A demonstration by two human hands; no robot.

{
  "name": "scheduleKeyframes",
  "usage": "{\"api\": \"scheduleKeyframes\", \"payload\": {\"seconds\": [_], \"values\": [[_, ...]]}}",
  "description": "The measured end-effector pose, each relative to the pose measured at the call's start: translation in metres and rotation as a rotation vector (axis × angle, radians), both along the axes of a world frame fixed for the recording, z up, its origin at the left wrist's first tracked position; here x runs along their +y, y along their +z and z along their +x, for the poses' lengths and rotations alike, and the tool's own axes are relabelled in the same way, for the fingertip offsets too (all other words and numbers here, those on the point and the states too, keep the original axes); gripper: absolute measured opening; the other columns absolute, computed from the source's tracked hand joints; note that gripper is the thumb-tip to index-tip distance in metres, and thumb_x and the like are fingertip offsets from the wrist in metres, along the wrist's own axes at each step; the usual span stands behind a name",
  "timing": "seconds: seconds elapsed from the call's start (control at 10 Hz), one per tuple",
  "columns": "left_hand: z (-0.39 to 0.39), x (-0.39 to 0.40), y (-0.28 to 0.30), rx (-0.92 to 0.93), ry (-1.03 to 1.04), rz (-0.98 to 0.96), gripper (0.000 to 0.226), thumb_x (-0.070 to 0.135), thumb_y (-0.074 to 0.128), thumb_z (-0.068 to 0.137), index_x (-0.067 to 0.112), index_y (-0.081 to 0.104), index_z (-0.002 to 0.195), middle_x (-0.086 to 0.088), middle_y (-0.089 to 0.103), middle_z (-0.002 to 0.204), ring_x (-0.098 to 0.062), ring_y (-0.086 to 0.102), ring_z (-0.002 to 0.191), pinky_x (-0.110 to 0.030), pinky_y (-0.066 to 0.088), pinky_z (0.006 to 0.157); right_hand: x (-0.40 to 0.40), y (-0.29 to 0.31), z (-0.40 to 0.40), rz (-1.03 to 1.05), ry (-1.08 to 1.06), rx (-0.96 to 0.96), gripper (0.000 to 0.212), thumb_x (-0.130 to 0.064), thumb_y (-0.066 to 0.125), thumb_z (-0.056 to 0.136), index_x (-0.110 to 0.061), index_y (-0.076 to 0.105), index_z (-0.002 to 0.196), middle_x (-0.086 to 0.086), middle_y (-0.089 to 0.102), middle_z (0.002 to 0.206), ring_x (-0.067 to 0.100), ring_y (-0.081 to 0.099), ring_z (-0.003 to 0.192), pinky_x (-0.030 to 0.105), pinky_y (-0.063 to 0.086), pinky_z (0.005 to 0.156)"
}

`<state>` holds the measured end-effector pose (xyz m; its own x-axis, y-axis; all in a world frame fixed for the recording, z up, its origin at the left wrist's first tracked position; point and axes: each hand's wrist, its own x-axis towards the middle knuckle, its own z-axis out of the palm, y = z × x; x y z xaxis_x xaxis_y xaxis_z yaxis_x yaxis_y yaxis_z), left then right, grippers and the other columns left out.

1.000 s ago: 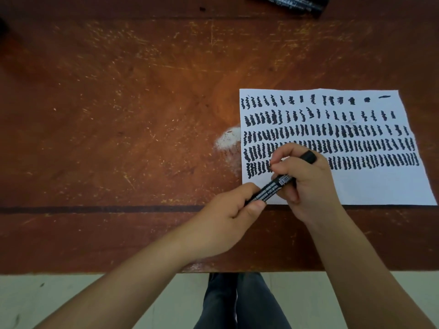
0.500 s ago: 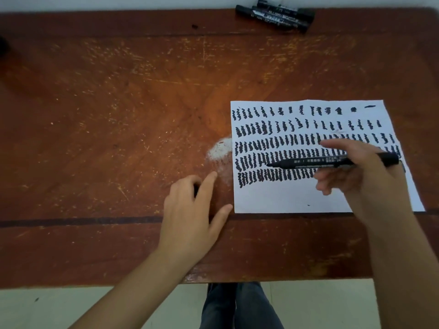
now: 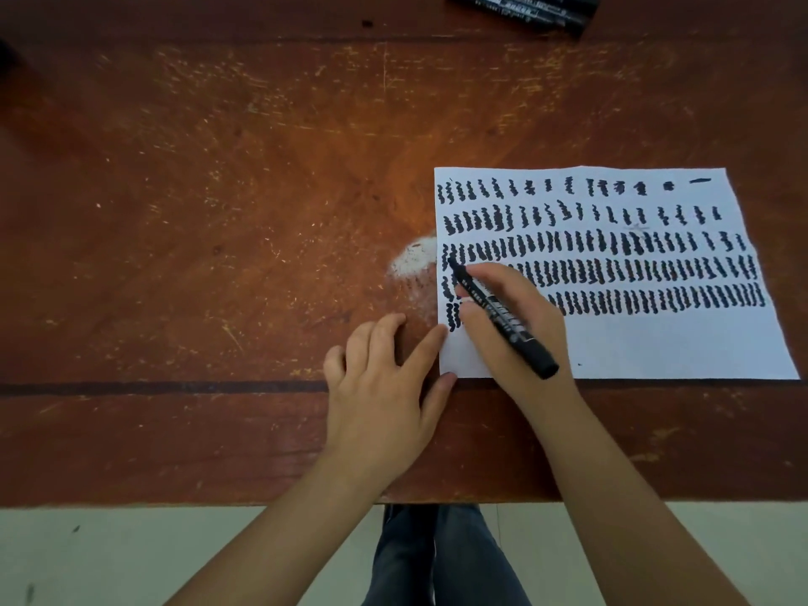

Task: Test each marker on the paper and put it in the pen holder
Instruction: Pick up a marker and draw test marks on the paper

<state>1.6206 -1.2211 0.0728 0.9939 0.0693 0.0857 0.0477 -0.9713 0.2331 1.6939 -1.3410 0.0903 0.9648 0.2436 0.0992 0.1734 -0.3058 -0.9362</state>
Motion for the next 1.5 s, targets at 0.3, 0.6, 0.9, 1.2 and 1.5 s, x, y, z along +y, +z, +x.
{"api": "scheduleKeyframes", "payload": {"seconds": [0.3,0.6,0.9,1.2,1.5], "values": [[0.0003,0.0007,-0.005,-0.035,-0.005,-0.057,0.042,0.045,0.037,0.086,0.026,0.058,0.117,-0.01,0.059,0.12,-0.024,0.038,0.114,-0.044,0.032,0.094,0.0048,-0.0092,-0.0033,-0.096,-0.151,-0.05,0.009,-0.019,0.053,0.07,-0.014,0.047,0.066,-0.012,0.046,0.052,-0.006,0.049,0.047,0.006,0.035,0.043],[0.0006,-0.0001,-0.0072,-0.084,0.004,-0.079,0.042,0.044,0.04,0.085,0.024,0.059,0.116,-0.011,0.059,0.12,-0.025,0.037,0.114,-0.042,0.026,0.094,0.0066,-0.0122,-0.0025,-0.132,-0.118,-0.065,0.027,-0.036,0.046,0.069,-0.009,0.05,0.064,-0.01,0.047,0.051,-0.002,0.05,0.047,0.006,0.035,0.043],[0.001,-0.0005,-0.0066,-0.076,0.006,-0.076,0.042,0.044,0.04,0.085,0.024,0.059,0.117,-0.011,0.059,0.121,-0.025,0.037,0.114,-0.041,0.025,0.095,0.0064,-0.0116,-0.0028,-0.182,-0.079,-0.111,0.02,-0.032,0.046,0.072,-0.013,0.048,0.065,-0.017,0.043,0.052,-0.009,0.05,0.049,0.003,0.034,0.044],[0.0006,-0.0005,-0.0061,-0.075,0.007,-0.07,0.042,0.043,0.04,0.085,0.024,0.059,0.117,-0.011,0.059,0.121,-0.025,0.037,0.114,-0.042,0.026,0.094,0.0065,-0.013,-0.0028,-0.169,-0.085,-0.12,0.033,-0.034,0.042,0.068,-0.001,0.049,0.062,-0.014,0.042,0.05,-0.005,0.05,0.049,0.003,0.033,0.044],[0.0005,-0.0002,-0.007,-0.081,0.005,-0.062,0.041,0.043,0.04,0.085,0.024,0.059,0.116,-0.011,0.059,0.12,-0.025,0.038,0.114,-0.042,0.026,0.095,0.0046,-0.0146,-0.0014,-0.157,-0.045,-0.138,0.029,-0.026,0.045,0.07,0.001,0.049,0.059,-0.015,0.041,0.05,-0.007,0.045,0.045,0.004,0.031,0.042]]}}
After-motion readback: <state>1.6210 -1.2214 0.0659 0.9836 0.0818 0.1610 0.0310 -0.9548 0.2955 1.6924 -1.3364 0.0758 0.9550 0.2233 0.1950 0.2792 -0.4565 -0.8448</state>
